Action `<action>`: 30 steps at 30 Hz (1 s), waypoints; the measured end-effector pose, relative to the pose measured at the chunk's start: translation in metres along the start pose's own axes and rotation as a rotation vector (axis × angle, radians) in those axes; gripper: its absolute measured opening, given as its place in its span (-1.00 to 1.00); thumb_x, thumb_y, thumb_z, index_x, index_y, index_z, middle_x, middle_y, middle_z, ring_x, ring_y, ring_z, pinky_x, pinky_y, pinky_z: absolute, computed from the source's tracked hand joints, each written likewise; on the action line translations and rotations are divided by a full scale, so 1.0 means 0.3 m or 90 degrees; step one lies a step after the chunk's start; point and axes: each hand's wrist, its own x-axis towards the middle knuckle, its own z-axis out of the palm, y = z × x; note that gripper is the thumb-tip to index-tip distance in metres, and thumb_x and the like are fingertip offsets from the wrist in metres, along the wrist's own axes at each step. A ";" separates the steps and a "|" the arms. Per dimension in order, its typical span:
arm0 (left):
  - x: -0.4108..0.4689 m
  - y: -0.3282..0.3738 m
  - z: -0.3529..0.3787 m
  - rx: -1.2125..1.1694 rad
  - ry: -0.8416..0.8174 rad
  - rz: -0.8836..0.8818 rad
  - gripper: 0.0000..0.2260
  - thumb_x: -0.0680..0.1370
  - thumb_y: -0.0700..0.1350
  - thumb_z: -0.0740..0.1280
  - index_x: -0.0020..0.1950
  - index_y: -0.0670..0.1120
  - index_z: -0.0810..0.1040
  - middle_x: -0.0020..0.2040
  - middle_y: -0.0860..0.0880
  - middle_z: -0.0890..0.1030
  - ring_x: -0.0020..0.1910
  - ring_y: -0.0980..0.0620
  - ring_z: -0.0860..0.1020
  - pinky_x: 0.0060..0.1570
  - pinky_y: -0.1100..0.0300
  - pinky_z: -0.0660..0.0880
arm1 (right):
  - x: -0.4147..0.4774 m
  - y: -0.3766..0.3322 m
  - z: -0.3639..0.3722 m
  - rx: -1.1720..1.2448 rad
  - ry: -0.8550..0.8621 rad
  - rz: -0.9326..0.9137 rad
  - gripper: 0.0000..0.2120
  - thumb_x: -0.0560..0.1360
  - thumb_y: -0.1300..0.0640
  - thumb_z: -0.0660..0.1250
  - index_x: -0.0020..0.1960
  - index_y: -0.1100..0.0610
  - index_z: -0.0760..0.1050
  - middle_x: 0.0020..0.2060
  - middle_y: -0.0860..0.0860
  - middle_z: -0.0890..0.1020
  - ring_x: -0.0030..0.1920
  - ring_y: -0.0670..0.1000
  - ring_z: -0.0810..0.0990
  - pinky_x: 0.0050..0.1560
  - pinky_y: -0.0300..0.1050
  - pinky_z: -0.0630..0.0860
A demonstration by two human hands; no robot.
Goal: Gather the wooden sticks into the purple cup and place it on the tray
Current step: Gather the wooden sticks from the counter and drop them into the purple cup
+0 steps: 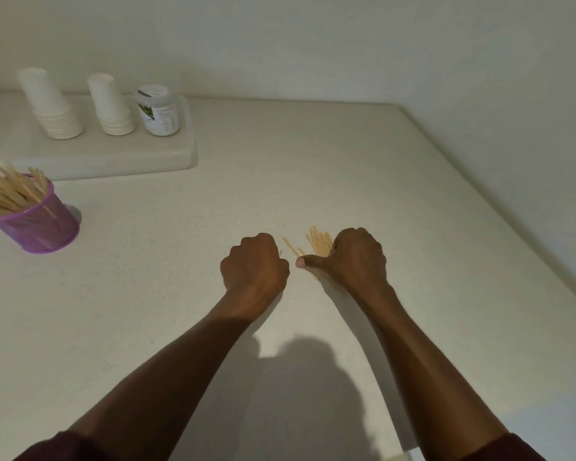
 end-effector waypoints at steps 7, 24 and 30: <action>0.029 -0.005 0.028 -0.060 0.015 -0.076 -0.70 0.52 0.00 0.47 -0.27 -0.01 0.40 -0.32 0.04 0.52 -0.39 0.08 0.46 -0.39 0.23 0.25 | -0.008 -0.015 0.053 -0.001 0.024 -0.031 -0.58 0.37 -0.22 0.61 -0.13 0.14 0.64 -0.23 0.03 0.67 -0.21 0.06 0.67 -0.26 -0.15 0.46; -0.015 0.079 0.040 -0.149 0.009 -0.108 -0.75 0.50 -0.03 0.45 -0.28 -0.04 0.44 -0.34 0.05 0.50 -0.41 0.08 0.43 -0.39 0.23 0.26 | 0.009 0.097 -0.013 0.329 -0.057 0.102 -0.87 0.37 0.06 0.68 -0.13 0.05 0.79 -0.24 -0.05 0.77 -0.13 -0.03 0.74 -0.03 0.00 0.67; -0.031 0.145 0.049 -0.054 0.042 -0.055 -0.70 0.52 -0.13 0.44 -0.33 -0.03 0.38 -0.36 0.05 0.44 -0.44 0.09 0.35 -0.43 0.22 0.13 | 0.011 0.190 -0.061 0.405 -0.024 0.155 -0.84 0.35 0.11 0.70 -0.27 -0.05 0.73 -0.30 -0.05 0.77 -0.19 0.01 0.76 0.06 0.15 0.73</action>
